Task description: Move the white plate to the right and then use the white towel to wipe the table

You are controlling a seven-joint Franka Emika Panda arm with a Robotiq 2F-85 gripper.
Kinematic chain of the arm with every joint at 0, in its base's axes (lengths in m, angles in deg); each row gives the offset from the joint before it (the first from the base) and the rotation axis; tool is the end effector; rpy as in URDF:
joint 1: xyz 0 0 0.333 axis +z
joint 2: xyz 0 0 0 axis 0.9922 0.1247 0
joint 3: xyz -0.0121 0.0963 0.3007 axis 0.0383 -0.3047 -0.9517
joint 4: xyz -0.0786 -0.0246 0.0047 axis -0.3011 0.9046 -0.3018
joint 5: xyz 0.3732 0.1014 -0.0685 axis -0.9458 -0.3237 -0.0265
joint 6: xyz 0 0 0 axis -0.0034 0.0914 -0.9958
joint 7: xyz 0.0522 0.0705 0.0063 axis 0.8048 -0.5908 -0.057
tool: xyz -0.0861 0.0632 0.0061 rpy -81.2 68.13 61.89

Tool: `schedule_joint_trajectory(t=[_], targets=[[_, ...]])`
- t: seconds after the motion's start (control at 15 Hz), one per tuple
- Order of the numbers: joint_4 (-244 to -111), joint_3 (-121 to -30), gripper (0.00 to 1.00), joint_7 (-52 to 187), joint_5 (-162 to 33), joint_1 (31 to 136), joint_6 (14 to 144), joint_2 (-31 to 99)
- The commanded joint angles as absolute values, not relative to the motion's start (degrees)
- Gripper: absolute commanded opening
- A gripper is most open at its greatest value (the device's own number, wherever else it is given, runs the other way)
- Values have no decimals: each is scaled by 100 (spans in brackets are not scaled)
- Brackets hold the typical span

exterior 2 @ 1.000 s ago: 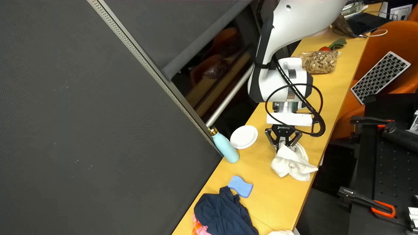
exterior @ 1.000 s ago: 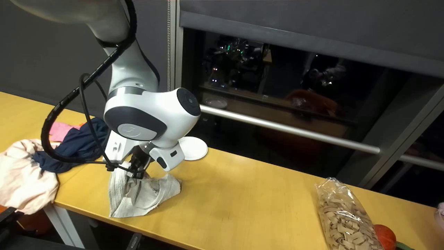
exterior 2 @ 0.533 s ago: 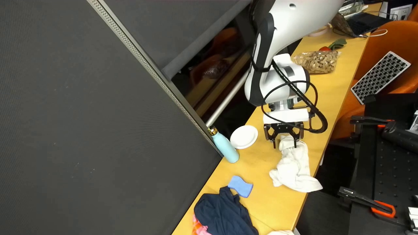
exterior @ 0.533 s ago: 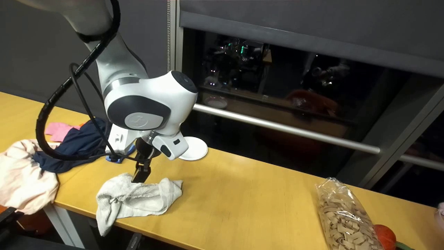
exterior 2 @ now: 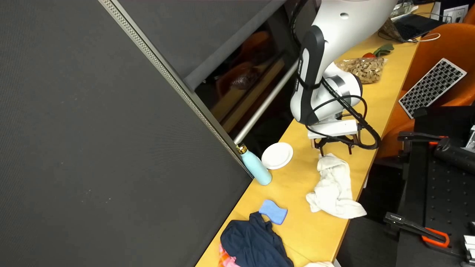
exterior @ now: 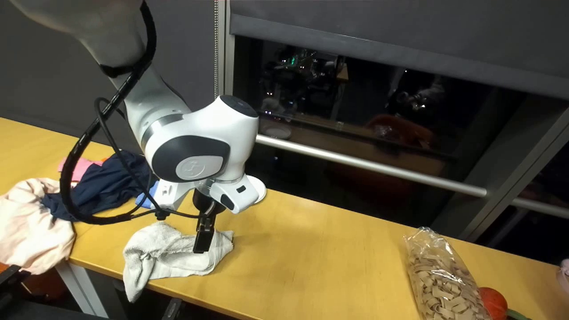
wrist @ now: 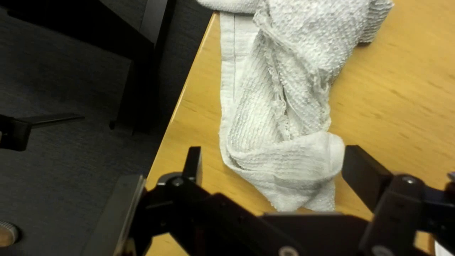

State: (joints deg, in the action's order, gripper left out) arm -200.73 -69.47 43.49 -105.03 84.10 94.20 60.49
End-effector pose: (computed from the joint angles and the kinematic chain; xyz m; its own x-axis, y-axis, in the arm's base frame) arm 0.5536 -0.1022 0.0698 0.3522 -0.9147 -0.1981 -0.9355 -0.3503 -0.0462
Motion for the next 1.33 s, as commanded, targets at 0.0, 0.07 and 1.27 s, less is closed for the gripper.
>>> schedule_joint_trajectory(t=[0.0, 0.07, 1.27], targets=[[-19983, -7086, 100, 4090, -10305, 8514, 10054, 6478], [-19917, -7091, 100, 4061, -10277, 8548, 10197, 6625], [-18892, -7321, 0, 3537, -10082, 8925, 10982, 7940]])
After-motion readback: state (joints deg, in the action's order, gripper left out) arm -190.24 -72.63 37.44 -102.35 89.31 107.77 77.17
